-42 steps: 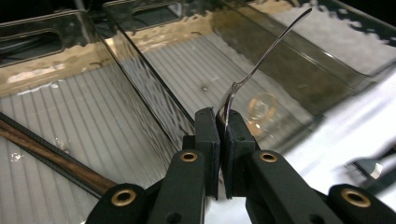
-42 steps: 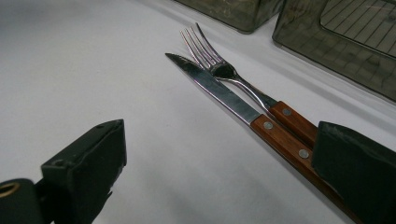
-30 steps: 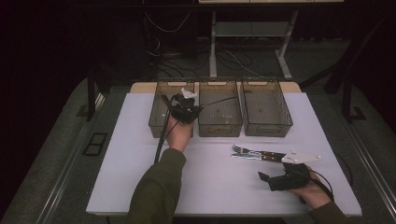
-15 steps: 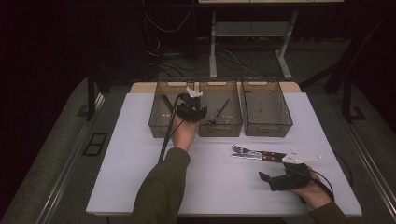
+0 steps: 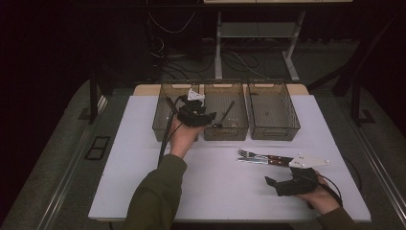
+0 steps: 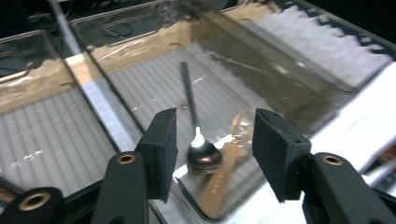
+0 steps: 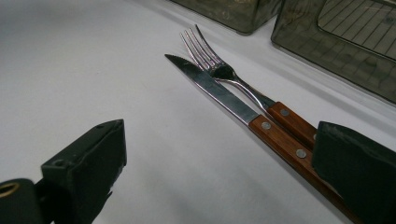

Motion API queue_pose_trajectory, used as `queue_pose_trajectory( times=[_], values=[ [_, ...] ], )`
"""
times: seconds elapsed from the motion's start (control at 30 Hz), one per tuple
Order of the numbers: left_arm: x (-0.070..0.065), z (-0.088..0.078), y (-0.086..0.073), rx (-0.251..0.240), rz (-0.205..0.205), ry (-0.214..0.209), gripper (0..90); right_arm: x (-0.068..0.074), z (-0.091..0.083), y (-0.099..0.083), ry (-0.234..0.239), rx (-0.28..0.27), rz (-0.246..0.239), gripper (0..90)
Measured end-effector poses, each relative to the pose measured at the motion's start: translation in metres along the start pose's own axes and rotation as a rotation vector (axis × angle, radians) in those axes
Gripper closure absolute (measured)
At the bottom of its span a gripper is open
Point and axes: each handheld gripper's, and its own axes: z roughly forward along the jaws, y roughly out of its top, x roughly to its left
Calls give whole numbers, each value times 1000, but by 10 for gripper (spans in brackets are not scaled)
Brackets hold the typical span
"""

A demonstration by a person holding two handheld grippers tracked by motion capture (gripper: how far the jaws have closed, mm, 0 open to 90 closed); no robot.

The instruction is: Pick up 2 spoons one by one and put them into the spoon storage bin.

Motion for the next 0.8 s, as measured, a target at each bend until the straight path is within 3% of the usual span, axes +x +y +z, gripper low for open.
queue_pose_trajectory(
  times=[0.07, 0.23, 0.4, 0.8],
  values=[
    [-2, -5, -2, -13, 6, -31, 458, 0, 0, 0, -1, 1, -1, 36],
    [-7, -19, -13, -4, 77, -82, 392, -1, 1, 0, -1, 2, -4, 36],
    [-9, -34, -25, -9, 95, -121, 343, -1, 1, 0, -1, 5, -2, 36],
    [-11, -60, -66, -29, 124, -163, 239, -1, 0, 1, 10, -12, 1, 36]
  ],
)
